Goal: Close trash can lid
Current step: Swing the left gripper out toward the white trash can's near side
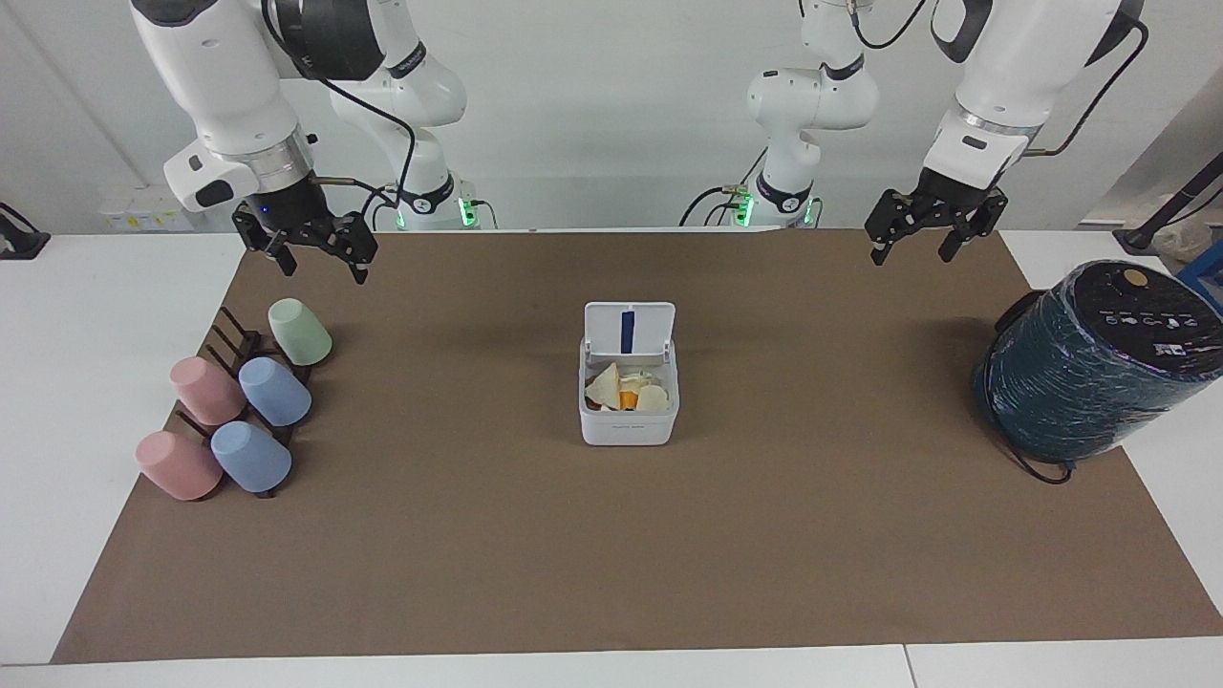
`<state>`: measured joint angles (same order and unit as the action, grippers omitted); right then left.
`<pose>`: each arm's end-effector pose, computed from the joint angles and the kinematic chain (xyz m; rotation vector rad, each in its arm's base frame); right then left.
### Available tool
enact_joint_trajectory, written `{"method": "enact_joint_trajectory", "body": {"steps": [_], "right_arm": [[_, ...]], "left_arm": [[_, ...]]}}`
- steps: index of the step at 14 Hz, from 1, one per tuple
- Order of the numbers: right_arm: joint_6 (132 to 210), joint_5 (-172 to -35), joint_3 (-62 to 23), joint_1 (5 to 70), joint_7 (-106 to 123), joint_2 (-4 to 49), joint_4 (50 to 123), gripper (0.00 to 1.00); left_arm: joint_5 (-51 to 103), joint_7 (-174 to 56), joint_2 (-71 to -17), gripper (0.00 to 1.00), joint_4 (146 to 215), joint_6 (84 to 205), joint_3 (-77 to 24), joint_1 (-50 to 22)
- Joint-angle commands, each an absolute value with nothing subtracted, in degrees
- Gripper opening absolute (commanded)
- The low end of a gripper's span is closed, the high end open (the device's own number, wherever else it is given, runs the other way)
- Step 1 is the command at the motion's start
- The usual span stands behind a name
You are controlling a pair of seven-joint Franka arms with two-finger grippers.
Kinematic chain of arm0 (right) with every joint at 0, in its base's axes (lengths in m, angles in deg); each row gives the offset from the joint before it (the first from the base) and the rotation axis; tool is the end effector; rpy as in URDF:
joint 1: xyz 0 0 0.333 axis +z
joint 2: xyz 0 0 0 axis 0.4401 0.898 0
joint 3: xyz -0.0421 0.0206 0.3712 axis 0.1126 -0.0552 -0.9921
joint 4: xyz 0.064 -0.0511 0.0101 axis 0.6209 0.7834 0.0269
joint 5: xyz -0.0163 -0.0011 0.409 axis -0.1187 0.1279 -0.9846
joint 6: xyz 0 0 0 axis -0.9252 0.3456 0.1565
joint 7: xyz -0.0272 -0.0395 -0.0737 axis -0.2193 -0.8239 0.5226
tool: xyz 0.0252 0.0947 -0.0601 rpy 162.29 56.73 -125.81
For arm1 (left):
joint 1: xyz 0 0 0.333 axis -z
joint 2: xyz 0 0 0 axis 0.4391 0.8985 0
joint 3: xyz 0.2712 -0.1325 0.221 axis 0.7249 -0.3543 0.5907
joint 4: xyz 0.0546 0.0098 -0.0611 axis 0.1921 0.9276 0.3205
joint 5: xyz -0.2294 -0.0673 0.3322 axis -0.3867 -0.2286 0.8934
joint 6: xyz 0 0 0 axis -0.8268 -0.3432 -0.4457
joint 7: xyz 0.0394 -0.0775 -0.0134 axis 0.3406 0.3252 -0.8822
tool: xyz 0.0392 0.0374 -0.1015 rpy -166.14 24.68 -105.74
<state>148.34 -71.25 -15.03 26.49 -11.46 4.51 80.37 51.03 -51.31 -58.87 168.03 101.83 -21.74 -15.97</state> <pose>0.5587 0.0277 0.6456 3.1072 -0.2455 0.0086 0.5417 -0.0805 0.6710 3.1176 -0.0188 0.0922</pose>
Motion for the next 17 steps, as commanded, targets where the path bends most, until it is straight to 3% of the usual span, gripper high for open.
{"method": "enact_joint_trajectory", "body": {"steps": [1, 4, 7, 8, 12, 17], "right_arm": [[149.19, -71.34, -15.46, 25.76, -10.27, 4.13, 81.02, 1.00], [149.19, -71.34, -15.46, 25.76, -10.27, 4.13, 81.02, 1.00], [149.19, -71.34, -15.46, 25.76, -10.27, 4.13, 81.02, 1.00], [149.19, -71.34, -15.46, 25.76, -10.27, 4.13, 81.02, 1.00], [149.19, -71.34, -15.46, 25.76, -10.27, 4.13, 81.02, 1.00], [149.19, -71.34, -15.46, 25.75, -10.27, 4.13, 81.02, 1.00]], "left_arm": [[51.94, -50.93, -58.62, 1.00, 167.59, 99.69, -22.52, -15.59], [51.86, -51.90, -58.71, 1.00, 168.21, 100.38, -22.79, -12.09], [51.42, -56.09, -62.39, 0.99, 175.49, 102.49, -22.88, -4.71], [51.33, -61.34, -63.88, 0.85, 178.03, 103.45, -22.88, -1.81], [48.44, -74.82, -67.67, 0.51, 186.48, 113.11, -22.88, 9.27], [47.81, -84.48, -65.49, 0.41, 193.07, 127.87, -22.88, 18.24]]}}
